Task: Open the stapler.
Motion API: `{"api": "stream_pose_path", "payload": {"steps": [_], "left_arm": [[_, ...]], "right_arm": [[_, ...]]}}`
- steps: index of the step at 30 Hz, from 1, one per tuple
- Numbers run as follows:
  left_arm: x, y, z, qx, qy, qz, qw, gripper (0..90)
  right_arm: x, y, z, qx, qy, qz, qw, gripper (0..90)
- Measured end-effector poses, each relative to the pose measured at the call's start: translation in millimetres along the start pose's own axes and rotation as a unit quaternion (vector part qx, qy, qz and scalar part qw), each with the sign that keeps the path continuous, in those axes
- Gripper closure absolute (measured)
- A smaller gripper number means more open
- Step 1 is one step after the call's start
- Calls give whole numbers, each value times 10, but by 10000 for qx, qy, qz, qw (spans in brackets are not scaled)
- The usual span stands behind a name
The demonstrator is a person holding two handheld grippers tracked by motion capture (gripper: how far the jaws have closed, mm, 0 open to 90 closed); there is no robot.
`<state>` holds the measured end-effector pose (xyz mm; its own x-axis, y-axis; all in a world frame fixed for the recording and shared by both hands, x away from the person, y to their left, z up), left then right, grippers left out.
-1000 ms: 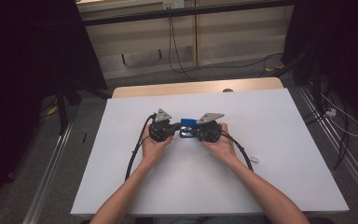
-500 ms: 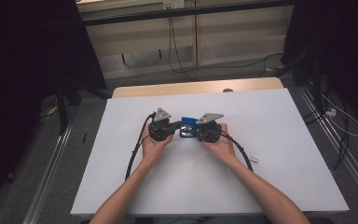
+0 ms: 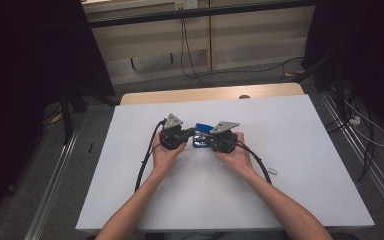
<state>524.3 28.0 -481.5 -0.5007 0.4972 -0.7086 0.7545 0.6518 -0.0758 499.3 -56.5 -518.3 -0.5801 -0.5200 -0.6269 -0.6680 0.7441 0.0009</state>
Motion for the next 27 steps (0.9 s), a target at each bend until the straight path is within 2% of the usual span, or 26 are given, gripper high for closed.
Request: {"api": "stream_pose_path", "payload": {"steps": [5,8,12,19,22,23,27], "left_arm": [[-16,-2,-3,-6,-10,37,10000,900],[-18,1,-1,6,-11,36,10000,900],[-14,6,6,-43,12,22,10000,900],[-17,10,6,-23,1,12,10000,900],[-24,1,2,-16,-17,-4,10000,900],[-25,2,2,-25,-20,2,10000,900],[-19,4,5,-21,-6,-3,10000,900]], "right_arm": [[-3,6,1,131,0,-171,9998,900],[-1,9,-4,131,12,-169,9998,900],[-44,14,-27,194,-119,-220,9995,900],[-151,62,-92,244,-433,-162,9986,900],[-208,49,-112,193,-583,10,9981,900],[-218,49,-107,145,-595,37,9981,900],[-200,78,-49,200,-523,-21,9984,900]]}}
Point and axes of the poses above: each handheld gripper's, and its own axes: z roughly forward along the jaws, x roughly out of its underside, y roughly to its left, the point moved 10 cm from there along z, roughly forward along the jaws, and after that the axes turned 15 degrees about y, right-handed, at the moved point
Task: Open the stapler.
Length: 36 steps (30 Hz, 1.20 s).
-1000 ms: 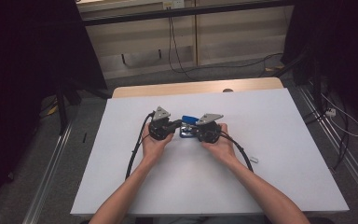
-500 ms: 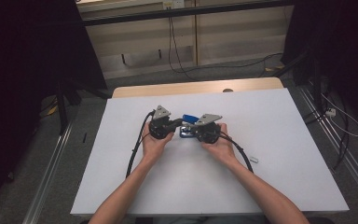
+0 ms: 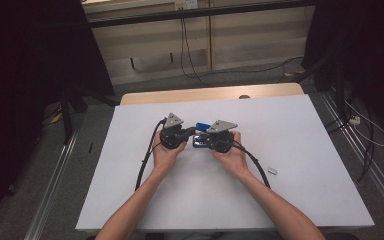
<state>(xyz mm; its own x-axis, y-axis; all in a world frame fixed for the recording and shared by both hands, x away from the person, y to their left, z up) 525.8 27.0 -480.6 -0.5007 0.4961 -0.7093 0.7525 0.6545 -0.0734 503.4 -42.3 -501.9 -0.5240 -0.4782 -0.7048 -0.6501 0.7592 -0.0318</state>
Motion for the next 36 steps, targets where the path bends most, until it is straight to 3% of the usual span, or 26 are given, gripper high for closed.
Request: {"api": "stream_pose_path", "payload": {"steps": [5,10,16,21,24,28,36], "left_arm": [[-10,3,-2,0,-46,-34,10000,900],[41,36,32,-17,72,-49,10000,900],[24,26,30,-9,-6,-55,10000,900],[37,4,66,93,19,-80,9999,900],[36,-3,71,-71,70,121,9999,900],[49,10,81,83,55,10,10000,900],[64,10,103,-6,107,98,9999,900]], "right_arm": [[-41,-14,7,147,-77,-2,9999,900],[-23,-3,21,161,-28,-55,9999,900],[-48,-4,11,201,-99,-61,9997,900],[-69,-23,-31,244,-158,-18,9996,900],[-72,-31,-44,248,-165,-54,9995,900],[-76,-36,-47,226,-187,-39,9996,900],[-80,-41,-49,233,-187,-19,9996,900]]}}
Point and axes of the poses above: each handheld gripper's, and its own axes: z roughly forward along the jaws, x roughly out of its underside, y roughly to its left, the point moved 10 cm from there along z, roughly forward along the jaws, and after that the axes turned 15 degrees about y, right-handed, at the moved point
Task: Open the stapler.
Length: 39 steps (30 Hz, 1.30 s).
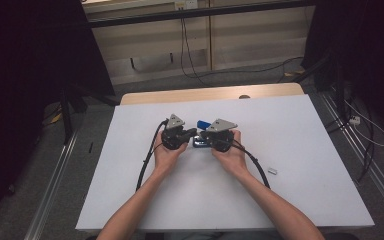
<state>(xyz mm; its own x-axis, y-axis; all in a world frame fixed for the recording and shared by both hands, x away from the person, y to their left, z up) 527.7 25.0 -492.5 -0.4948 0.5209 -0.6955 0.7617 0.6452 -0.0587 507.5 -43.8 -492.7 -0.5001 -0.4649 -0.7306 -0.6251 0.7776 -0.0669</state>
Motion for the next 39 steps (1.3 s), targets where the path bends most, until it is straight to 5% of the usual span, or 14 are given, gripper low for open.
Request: {"api": "stream_pose_path", "payload": {"steps": [26,36,39], "left_arm": [[53,18,58,26,166,35,9999,900],[20,-56,141,-162,195,200,9995,900],[22,-47,143,-8,145,59,9999,900]], "right_arm": [[-3,1,77,87,30,-10,10000,900],[-90,-5,27,225,-129,81,9996,900],[-88,-16,6,248,-136,67,9996,900]]}}
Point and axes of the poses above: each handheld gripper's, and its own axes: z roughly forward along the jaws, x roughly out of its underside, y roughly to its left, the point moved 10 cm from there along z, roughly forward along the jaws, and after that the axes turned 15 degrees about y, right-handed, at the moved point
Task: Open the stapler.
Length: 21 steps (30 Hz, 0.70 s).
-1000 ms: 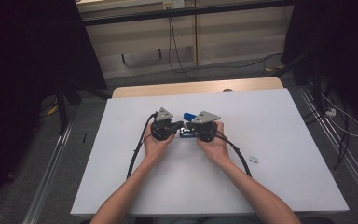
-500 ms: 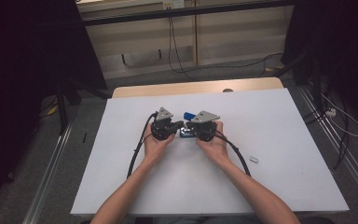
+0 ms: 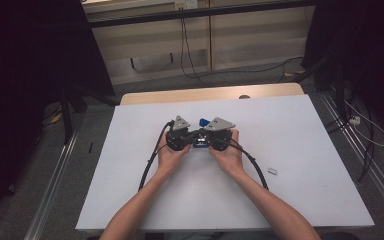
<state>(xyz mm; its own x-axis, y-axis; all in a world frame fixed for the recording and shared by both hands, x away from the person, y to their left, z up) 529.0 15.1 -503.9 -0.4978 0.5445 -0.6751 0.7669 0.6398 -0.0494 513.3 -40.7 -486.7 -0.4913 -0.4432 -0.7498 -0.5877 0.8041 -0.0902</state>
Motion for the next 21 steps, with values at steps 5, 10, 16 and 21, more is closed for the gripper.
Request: {"api": "stream_pose_path", "payload": {"steps": [5,10,16,21], "left_arm": [[-1,-5,-1,-64,-15,142,9999,900],[3,0,-2,-74,-32,145,9999,900],[4,0,-1,-62,-62,184,9998,900],[6,1,-1,-42,-75,169,9998,900]], "right_arm": [[-13,-30,-38,33,-53,41,10000,900],[-18,-48,-60,45,-80,79,9999,900],[-15,-53,-89,83,-55,78,9999,900],[-23,-103,-132,197,-190,126,9995,900]]}}
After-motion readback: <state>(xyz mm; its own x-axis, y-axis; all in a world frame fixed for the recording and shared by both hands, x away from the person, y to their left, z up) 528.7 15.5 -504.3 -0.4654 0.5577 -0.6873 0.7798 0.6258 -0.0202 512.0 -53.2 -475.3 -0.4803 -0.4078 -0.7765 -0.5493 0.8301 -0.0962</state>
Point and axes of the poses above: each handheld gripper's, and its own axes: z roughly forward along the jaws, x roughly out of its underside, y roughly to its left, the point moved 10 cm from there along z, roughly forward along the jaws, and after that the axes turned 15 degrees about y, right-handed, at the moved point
